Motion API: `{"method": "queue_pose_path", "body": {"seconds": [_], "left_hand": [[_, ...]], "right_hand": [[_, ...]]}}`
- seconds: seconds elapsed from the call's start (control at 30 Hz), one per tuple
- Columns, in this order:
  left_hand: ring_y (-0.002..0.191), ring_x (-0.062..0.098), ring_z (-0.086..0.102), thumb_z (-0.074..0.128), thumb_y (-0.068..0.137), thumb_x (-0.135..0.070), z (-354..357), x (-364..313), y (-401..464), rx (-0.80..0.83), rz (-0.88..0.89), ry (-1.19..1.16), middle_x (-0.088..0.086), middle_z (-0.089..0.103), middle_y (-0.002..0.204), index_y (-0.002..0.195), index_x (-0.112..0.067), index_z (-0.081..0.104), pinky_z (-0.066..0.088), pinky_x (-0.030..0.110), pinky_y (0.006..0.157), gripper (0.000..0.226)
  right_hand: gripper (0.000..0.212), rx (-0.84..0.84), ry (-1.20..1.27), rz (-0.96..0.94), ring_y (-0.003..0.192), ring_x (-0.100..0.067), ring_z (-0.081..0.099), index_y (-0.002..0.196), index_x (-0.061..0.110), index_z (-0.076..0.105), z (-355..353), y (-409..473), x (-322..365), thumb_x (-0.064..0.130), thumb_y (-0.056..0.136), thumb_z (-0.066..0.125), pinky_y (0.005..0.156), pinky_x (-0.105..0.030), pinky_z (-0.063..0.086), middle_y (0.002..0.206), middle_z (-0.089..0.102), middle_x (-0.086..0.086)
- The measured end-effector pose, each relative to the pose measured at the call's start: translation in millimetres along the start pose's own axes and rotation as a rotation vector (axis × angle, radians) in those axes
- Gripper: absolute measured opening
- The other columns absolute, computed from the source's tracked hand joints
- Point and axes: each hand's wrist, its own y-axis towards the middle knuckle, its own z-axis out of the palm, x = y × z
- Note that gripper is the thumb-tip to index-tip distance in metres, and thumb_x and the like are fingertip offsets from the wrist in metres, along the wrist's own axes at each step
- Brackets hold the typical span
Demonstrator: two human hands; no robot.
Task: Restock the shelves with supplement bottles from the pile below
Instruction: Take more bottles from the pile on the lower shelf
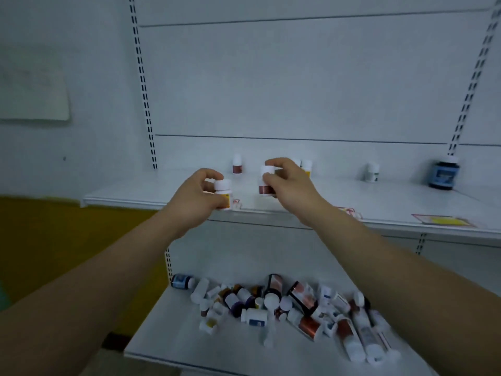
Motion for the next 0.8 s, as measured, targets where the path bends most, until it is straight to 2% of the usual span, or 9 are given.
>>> {"method": "queue_pose_path", "body": {"seconds": [0.03, 0.1, 0.17, 0.23, 0.3, 0.4, 0.47, 0.63, 0.8], "left_hand": [[0.064, 0.012, 0.057, 0.067, 0.079, 0.0, 0.5, 0.8, 16.0, -0.015, 0.008, 0.055, -0.002, 0.06, 0.094, 0.106, -0.022, 0.051, 0.044, 0.026, 0.054, 0.038], [0.063, 0.013, 0.053, 0.068, 0.078, 0.0, 1.7, 5.4, 49.1, -0.02, 0.009, 0.167, -0.002, 0.056, 0.092, 0.106, -0.021, 0.049, 0.039, 0.023, 0.05, 0.04], [0.072, 0.016, 0.056, 0.069, 0.079, -0.003, 3.5, 11.3, 79.5, 0.0, -0.003, 0.266, 0.001, 0.054, 0.097, 0.108, -0.023, 0.046, 0.043, 0.025, 0.057, 0.042], [0.087, 0.023, 0.057, 0.07, 0.08, -0.006, 6.4, 18.4, 105.1, 0.039, -0.028, 0.347, 0.003, 0.052, 0.107, 0.111, -0.027, 0.045, 0.045, 0.029, 0.068, 0.045], [0.094, 0.025, 0.057, 0.07, 0.08, -0.009, 10.4, 25.8, 124.6, 0.082, -0.034, 0.403, 0.002, 0.052, 0.112, 0.112, -0.029, 0.044, 0.046, 0.031, 0.078, 0.046], [0.094, 0.024, 0.06, 0.071, 0.08, -0.013, 13.7, 39.0, 146.6, 0.114, -0.011, 0.395, 0.002, 0.055, 0.112, 0.111, -0.029, 0.047, 0.048, 0.034, 0.083, 0.042], [0.093, 0.022, 0.062, 0.07, 0.082, -0.017, 13.2, 47.3, 156.7, 0.131, 0.0, 0.395, 0.001, 0.056, 0.11, 0.111, -0.03, 0.047, 0.049, 0.033, 0.083, 0.04], [0.09, 0.018, 0.061, 0.065, 0.087, -0.019, 12.2, 65.2, 171.8, 0.103, 0.045, 0.412, 0.001, 0.058, 0.108, 0.113, -0.034, 0.044, 0.043, 0.026, 0.079, 0.036], [0.095, 0.018, 0.06, 0.06, 0.09, -0.017, 12.4, 71.9, 175.9, 0.098, 0.064, 0.406, -0.001, 0.058, 0.111, 0.119, -0.033, 0.044, 0.043, 0.028, 0.083, 0.037]], "right_hand": [[0.022, 0.024, -0.054, -0.001, 0.076, -0.012, 0.058, 0.113, 0.029, 0.052, 0.2, 15.8, -3.7, 0.022, 0.092, 0.054, 0.071, -0.025, 0.047, 0.088, 0.059, 0.006], [0.024, 0.077, -0.169, -0.001, 0.077, -0.012, 0.055, 0.116, 0.027, 0.051, 2.5, 47.7, -13.1, 0.023, 0.092, 0.056, 0.064, -0.021, 0.043, 0.091, 0.055, 0.006], [0.028, 0.139, -0.312, -0.026, 0.078, -0.013, 0.053, 0.118, 0.022, 0.051, 5.8, 78.6, -22.7, 0.022, 0.091, 0.058, 0.065, -0.023, 0.041, 0.096, 0.053, 0.004], [0.031, 0.215, -0.475, -0.073, 0.085, -0.017, 0.051, 0.119, 0.018, 0.052, 10.4, 106.2, -32.0, 0.022, 0.09, 0.06, 0.072, -0.025, 0.04, 0.099, 0.053, 0.002], [0.033, 0.268, -0.583, -0.107, 0.09, -0.018, 0.051, 0.12, 0.016, 0.052, 15.7, 131.0, -42.2, 0.023, 0.09, 0.061, 0.077, -0.026, 0.04, 0.103, 0.054, -0.001], [0.034, 0.293, -0.628, -0.098, 0.088, -0.02, 0.051, 0.119, 0.016, 0.05, 23.6, 165.4, -57.7, 0.023, 0.089, 0.063, 0.077, -0.029, 0.042, 0.102, 0.056, -0.006], [0.034, 0.29, -0.675, -0.093, 0.086, -0.021, 0.051, 0.119, 0.017, 0.048, 27.3, 184.5, -66.4, 0.025, 0.089, 0.062, 0.073, -0.028, 0.038, 0.098, 0.057, -0.006], [0.045, 0.278, -0.745, -0.078, 0.088, -0.024, 0.05, 0.124, 0.015, 0.042, 35.2, 215.5, -80.1, 0.023, 0.086, 0.065, 0.073, -0.028, 0.036, 0.095, 0.055, -0.007], [0.048, 0.245, -0.813, -0.067, 0.097, -0.03, 0.055, 0.126, 0.013, 0.04, 49.3, 236.7, -87.2, 0.025, 0.087, 0.065, 0.075, -0.028, 0.036, 0.101, 0.057, -0.011]]}}
